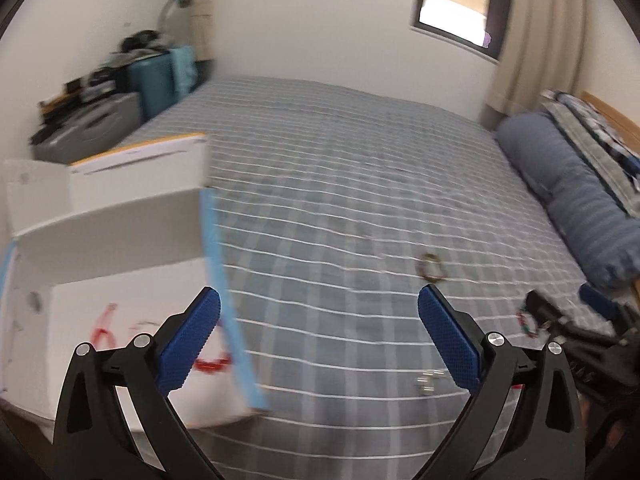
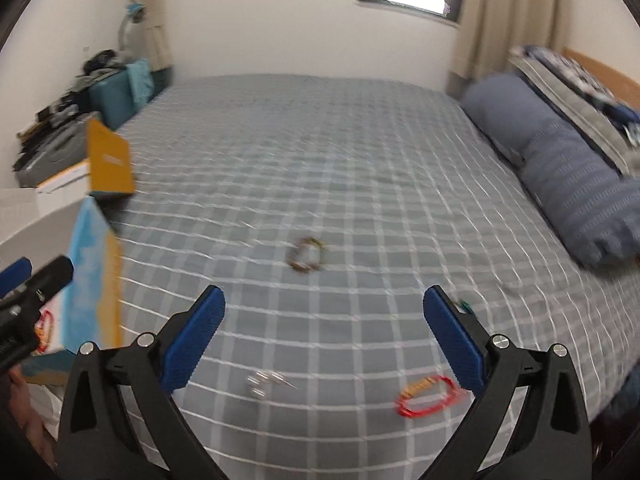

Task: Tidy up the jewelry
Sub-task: 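Move both tools back over the pearl earrings and red cord bracelet, then grasp the pearl earrings with left tool while right tool grasps red cord bracelet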

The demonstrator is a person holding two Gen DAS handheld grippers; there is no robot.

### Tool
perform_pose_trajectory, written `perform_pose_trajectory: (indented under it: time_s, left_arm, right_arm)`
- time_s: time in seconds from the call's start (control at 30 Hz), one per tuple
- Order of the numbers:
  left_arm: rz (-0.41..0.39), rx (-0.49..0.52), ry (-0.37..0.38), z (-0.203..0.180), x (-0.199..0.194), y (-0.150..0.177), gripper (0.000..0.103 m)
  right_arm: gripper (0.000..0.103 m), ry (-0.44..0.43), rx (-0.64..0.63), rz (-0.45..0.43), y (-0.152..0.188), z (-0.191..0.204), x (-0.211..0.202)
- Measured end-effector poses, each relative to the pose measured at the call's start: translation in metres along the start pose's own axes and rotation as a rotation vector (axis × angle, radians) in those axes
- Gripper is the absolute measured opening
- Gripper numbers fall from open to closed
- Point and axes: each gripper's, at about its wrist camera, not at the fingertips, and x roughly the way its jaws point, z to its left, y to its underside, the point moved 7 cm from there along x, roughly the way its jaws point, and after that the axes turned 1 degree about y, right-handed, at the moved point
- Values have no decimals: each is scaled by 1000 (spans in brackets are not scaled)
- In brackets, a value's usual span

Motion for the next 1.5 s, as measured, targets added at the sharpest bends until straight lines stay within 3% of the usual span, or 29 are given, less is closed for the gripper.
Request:
perform_pose_trajectory:
  time_s: [0.17,0.37,0.53,0.77,1.23,1.37,1.43,1.5]
  left_arm:
    - [68,86,65,-52,29,29,97]
    - [123,154,84,-80,59,66,97]
    - [173,174,84,-84,86,89,97]
    - [210,158,91,-87,113,106,97]
    - [272,213,110,-106,140,128,96]
    - [306,206,99,-103,145,131,83]
    - [315,192,94,-98,146,130,74]
    - [317,192,87,-95,145,129,61]
  right_arm:
    - [96,19,85,85,35,-39,25]
    - [96,41,130,163,63,-68,51]
    - [95,72,119,233,84,-87,71]
    - [95,50,140,290,103,-104,89]
    - [95,16,124,367,114,-95,119]
    - [95,11,133,369,113,-97,118]
    - [89,4,145,382,114,-97,120]
    - [88,-5,149,392,116,-96,122]
